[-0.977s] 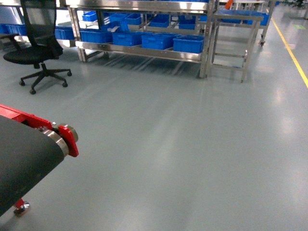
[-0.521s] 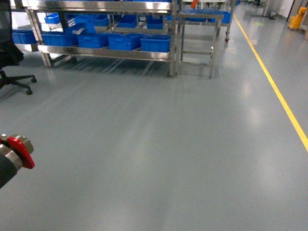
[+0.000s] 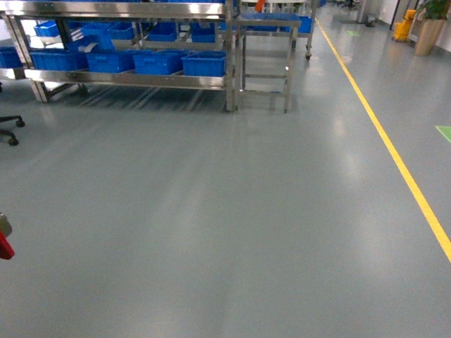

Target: Sort blue parts and orange caps into right shelf containers

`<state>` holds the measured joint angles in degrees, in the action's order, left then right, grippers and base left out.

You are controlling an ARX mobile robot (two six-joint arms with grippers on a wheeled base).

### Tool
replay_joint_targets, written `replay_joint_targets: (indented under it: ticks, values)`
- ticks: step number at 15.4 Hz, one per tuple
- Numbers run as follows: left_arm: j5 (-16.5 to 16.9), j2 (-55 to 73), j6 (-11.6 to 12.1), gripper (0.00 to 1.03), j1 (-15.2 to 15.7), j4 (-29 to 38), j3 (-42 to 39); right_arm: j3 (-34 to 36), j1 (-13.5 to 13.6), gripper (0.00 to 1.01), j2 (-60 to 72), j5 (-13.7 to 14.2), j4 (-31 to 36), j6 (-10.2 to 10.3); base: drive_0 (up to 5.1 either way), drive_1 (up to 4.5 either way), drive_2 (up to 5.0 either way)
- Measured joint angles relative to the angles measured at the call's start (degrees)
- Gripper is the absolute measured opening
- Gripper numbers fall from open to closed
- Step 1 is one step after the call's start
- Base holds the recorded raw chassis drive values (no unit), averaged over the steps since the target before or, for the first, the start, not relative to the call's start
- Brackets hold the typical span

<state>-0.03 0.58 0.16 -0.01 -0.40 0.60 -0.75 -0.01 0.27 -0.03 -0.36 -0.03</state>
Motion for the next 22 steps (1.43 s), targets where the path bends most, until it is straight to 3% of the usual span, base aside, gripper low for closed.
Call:
replay_joint_targets:
  ticks: [18, 22]
  values:
    - [-0.1, 0.0, 0.0, 0.43, 0.0, -0.1, 0.0, 0.0, 0.0, 0.42, 0.0, 0.0, 0.1, 0.0, -1.6, -1.59, -1.6]
    - [0.0, 0.0, 0.0, 0.43, 0.0, 0.0, 0.0, 0.0, 0.0, 0.42, 0.0, 0.0, -0.1, 0.0, 0.1, 4.35, -4.1]
